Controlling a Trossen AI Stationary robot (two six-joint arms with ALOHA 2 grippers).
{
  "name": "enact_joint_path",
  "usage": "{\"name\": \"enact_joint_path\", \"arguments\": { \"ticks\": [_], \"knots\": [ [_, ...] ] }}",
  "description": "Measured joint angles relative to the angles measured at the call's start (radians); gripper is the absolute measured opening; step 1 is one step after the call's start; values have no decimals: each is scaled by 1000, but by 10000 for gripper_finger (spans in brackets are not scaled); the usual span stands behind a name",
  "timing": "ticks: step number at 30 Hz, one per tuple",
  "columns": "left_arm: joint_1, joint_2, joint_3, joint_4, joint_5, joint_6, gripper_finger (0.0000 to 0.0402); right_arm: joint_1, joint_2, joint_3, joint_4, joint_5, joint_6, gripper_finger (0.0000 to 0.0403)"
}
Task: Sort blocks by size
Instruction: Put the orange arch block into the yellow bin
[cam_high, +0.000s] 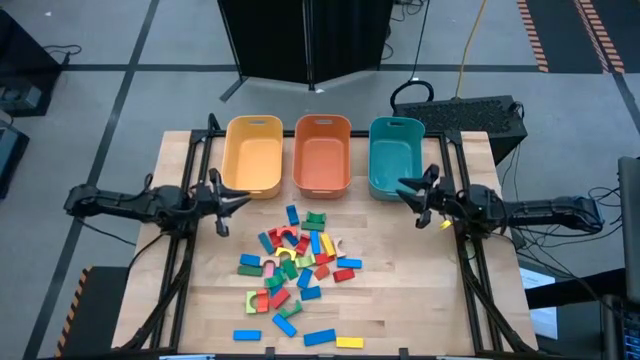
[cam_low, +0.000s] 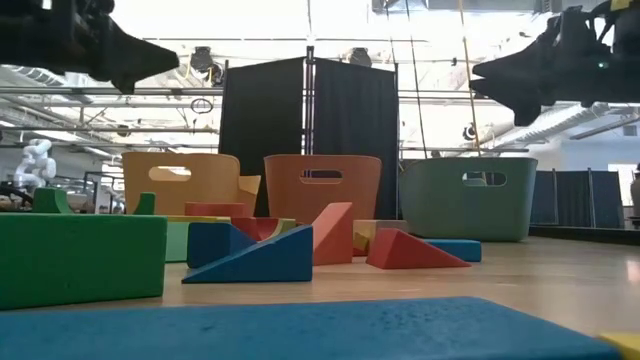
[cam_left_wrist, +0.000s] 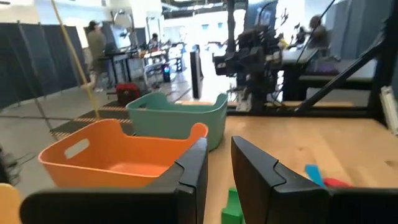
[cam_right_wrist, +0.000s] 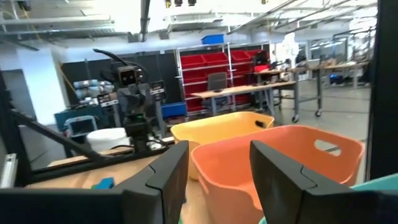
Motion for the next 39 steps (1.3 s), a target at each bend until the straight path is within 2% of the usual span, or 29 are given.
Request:
{"name": "enact_joint_path", "arguments": {
  "ticks": [10,18,30,36,39],
  "knots": [
    [56,231,51,33,7,-52,73,-14,216,156,2,-2,-167,160],
    [55,239,53,42,7,-54,73,-14,414,302,1,-5,-296,160],
    [55,239,52,18,1,15,73,-55,735,475,7,-7,-335,160],
    [55,239,52,24,-164,50,73,-76,836,515,104,-35,-334,160],
    [56,239,52,40,-195,49,73,-87,879,515,196,-64,-342,160]
  ]
}}
